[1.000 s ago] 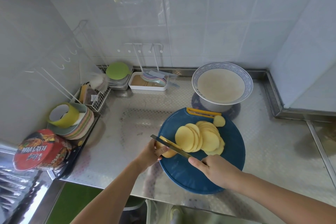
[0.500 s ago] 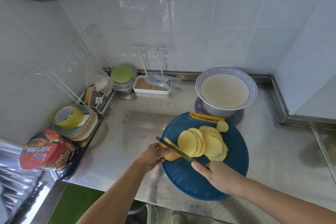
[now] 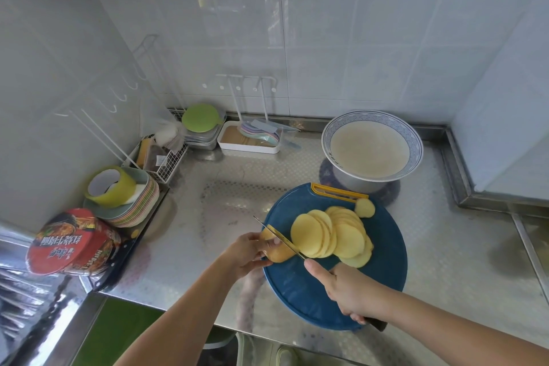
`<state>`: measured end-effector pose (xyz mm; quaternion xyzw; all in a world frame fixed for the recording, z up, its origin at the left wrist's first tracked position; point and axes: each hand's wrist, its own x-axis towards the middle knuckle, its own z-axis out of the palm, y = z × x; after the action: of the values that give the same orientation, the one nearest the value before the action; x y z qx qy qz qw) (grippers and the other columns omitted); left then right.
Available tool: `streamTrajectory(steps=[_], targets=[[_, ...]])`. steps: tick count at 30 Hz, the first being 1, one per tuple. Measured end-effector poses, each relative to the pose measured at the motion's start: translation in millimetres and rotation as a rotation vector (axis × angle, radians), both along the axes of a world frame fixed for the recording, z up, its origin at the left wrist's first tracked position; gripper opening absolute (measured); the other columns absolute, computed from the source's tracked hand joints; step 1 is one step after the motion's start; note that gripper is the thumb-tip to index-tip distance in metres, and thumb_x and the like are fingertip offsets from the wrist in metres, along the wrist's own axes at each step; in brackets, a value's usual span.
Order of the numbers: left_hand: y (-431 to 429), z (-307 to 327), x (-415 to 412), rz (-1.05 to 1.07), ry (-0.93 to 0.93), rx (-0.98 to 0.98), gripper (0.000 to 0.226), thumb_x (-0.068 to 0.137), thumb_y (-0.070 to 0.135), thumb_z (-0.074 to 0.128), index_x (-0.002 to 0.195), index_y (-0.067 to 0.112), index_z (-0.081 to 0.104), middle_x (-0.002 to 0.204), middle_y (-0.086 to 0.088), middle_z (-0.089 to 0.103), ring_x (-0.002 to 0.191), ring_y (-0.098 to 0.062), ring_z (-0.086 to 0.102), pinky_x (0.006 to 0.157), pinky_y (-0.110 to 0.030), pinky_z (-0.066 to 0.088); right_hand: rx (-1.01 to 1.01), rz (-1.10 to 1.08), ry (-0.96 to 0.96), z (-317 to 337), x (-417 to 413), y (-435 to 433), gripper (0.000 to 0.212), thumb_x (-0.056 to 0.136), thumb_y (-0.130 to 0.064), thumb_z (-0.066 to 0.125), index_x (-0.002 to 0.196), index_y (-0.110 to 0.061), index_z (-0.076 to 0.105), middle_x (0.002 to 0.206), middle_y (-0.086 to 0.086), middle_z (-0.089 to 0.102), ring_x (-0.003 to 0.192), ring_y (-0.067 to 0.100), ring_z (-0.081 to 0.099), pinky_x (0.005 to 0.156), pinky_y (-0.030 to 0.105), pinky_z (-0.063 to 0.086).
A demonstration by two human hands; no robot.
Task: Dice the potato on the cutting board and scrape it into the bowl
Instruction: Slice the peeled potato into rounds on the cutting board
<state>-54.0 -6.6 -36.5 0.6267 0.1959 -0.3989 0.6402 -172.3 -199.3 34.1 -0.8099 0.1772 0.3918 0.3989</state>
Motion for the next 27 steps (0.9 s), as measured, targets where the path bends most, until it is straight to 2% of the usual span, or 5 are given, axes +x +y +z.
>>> streamTrajectory(steps=[6, 13, 17, 21, 27], targets=[[6, -4, -6, 0.038, -0.019, -0.026, 0.023, 0.089, -0.002, 0.060, 0.111, 0.000, 0.054, 0.100, -0.015, 0.066, 0.094, -0.027, 0.064, 0.081, -0.039, 0.054, -0.103, 0.121, -0.024, 8, 3, 7, 0.076, 0.086, -0.082, 0.018, 0.061, -0.012, 0.036, 0.049, 0.004, 0.044, 0.037, 0.015, 0.042, 0.043, 0.025, 0.040], [9, -8, -8, 0.027, -0.038, -0.042, 0.026, 0.090, -0.005, 0.055, 0.117, -0.004, 0.054, 0.103, -0.019, 0.067, 0.101, -0.032, 0.064, 0.089, -0.042, 0.053, -0.160, 0.191, -0.051, 9, 8, 15, 0.077, 0.088, -0.080, 0.014, 0.062, -0.011, 0.040, 0.052, 0.005, 0.048, 0.037, 0.016, 0.045, 0.045, 0.027, 0.041], [9, -7, -9, 0.025, -0.069, -0.020, 0.018, 0.090, -0.007, 0.055, 0.108, -0.005, 0.055, 0.095, -0.017, 0.067, 0.093, -0.030, 0.065, 0.082, -0.040, 0.056, -0.154, 0.170, -0.050, 7, 9, 17, 0.079, 0.088, -0.080, 0.015, 0.059, -0.011, 0.039, 0.048, 0.004, 0.047, 0.036, 0.016, 0.044, 0.047, 0.027, 0.042], [8, -4, -10, 0.027, -0.084, -0.003, 0.026, 0.088, -0.005, 0.058, 0.113, -0.005, 0.051, 0.103, -0.019, 0.064, 0.095, -0.031, 0.065, 0.078, -0.039, 0.057, -0.150, 0.154, -0.051, 5, 5, 18, 0.075, 0.088, -0.080, 0.016, 0.062, -0.012, 0.037, 0.050, 0.004, 0.045, 0.035, 0.015, 0.042, 0.042, 0.025, 0.039], [9, -5, -11, 0.039, -0.088, -0.002, 0.025, 0.089, -0.005, 0.057, 0.113, -0.001, 0.049, 0.102, -0.016, 0.059, 0.094, -0.030, 0.063, 0.082, -0.044, 0.056, -0.140, 0.109, -0.027, 2, 5, 24, 0.074, 0.087, -0.081, 0.017, 0.071, -0.012, 0.038, 0.055, 0.004, 0.045, 0.040, 0.016, 0.043, 0.041, 0.025, 0.039]])
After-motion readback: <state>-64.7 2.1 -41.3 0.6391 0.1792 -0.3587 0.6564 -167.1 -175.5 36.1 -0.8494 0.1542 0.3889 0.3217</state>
